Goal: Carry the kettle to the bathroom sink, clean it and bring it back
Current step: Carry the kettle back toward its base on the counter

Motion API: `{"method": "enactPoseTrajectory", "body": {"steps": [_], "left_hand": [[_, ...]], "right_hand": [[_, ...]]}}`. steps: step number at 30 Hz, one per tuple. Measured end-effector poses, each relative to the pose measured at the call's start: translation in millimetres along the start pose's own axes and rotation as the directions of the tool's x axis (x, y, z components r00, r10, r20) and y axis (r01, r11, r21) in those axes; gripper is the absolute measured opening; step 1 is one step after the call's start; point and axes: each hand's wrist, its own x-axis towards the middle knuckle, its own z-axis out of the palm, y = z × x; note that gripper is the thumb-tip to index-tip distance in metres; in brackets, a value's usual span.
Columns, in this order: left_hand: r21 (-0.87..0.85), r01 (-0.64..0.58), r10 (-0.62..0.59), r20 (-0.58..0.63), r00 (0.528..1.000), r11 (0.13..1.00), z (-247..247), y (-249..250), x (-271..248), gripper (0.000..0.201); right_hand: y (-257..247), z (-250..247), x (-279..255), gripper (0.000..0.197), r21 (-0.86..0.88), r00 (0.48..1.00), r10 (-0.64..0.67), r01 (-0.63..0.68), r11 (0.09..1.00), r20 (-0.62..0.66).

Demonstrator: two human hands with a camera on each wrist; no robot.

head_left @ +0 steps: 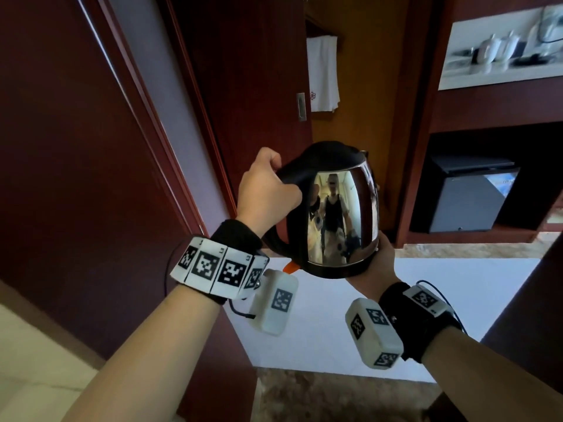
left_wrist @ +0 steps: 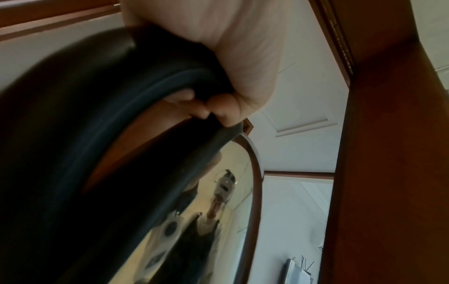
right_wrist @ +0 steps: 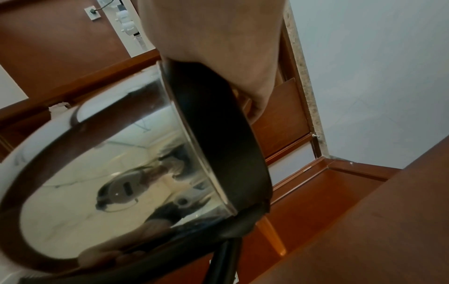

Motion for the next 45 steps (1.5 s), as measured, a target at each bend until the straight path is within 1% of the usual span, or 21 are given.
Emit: {"method": "enactPoseTrajectory", "body": {"steps": [1,3,4,7,10,18,22,25,29,34,40,43,45], "left_hand": [[-0.002,-0.002,0.002,0.000,1.000,1.000,1,-4,9,0.041],[-0.017,-0.005,0.005,0.001,1.000,1.000,4,-14,30,0.040],[-0.028,-0.007,0.007,0.004,1.000,1.000,5,-18,39,0.039],[-0.070,-0.007,0.006,-0.008,1.000,0.998,4,-26,64,0.038],[-0.069,0.001,-0.003,-0.028,1.000,0.998,2,-33,92,0.040],[-0.051,-0.028,0.027,-0.005,1.000,0.998,-2,-47,143,0.042],[-0.069,-0.034,0.035,0.013,0.999,0.997,4,-50,171,0.043],[-0.066,-0.053,0.055,0.028,0.998,0.996,13,-46,188,0.042],[-0.065,-0.054,0.057,0.047,0.997,0.996,35,-42,212,0.042],[-0.082,-0.066,0.072,0.077,0.994,0.994,78,-32,250,0.042],[-0.089,-0.093,0.101,0.090,0.991,0.992,137,-8,310,0.041],[-0.099,-0.115,0.126,0.108,0.986,0.988,172,8,342,0.042],[-0.113,-0.125,0.138,0.116,0.984,0.986,193,16,360,0.041]], "right_hand": [[0,3,9,0.068,0.000,1.000,-0.011,0.011,1.000,0.003],[-1,7,31,0.052,-0.004,1.000,-0.023,0.023,1.000,0.008],[-2,10,41,0.050,0.011,1.000,-0.026,0.026,1.000,0.007],[-7,21,71,0.051,-0.003,1.000,-0.020,0.020,1.000,0.000],[-8,33,98,0.052,-0.011,1.000,-0.020,0.020,1.000,-0.021],[-8,58,140,0.053,0.004,0.997,-0.014,0.015,1.000,-0.072],[-18,69,157,0.048,0.031,0.993,-0.055,0.058,0.998,-0.101],[-28,69,170,0.047,0.034,0.991,-0.084,0.088,0.996,-0.109],[-47,64,191,0.051,0.024,0.988,-0.102,0.106,0.994,-0.112],[-88,56,230,0.052,0.036,0.982,-0.137,0.143,0.989,-0.127],[-155,49,283,0.052,0.113,0.979,-0.165,0.178,0.978,-0.117],[-194,38,311,0.055,0.109,0.978,-0.179,0.190,0.976,-0.103],[-217,32,325,0.055,0.086,0.974,-0.212,0.218,0.972,-0.079]]}}
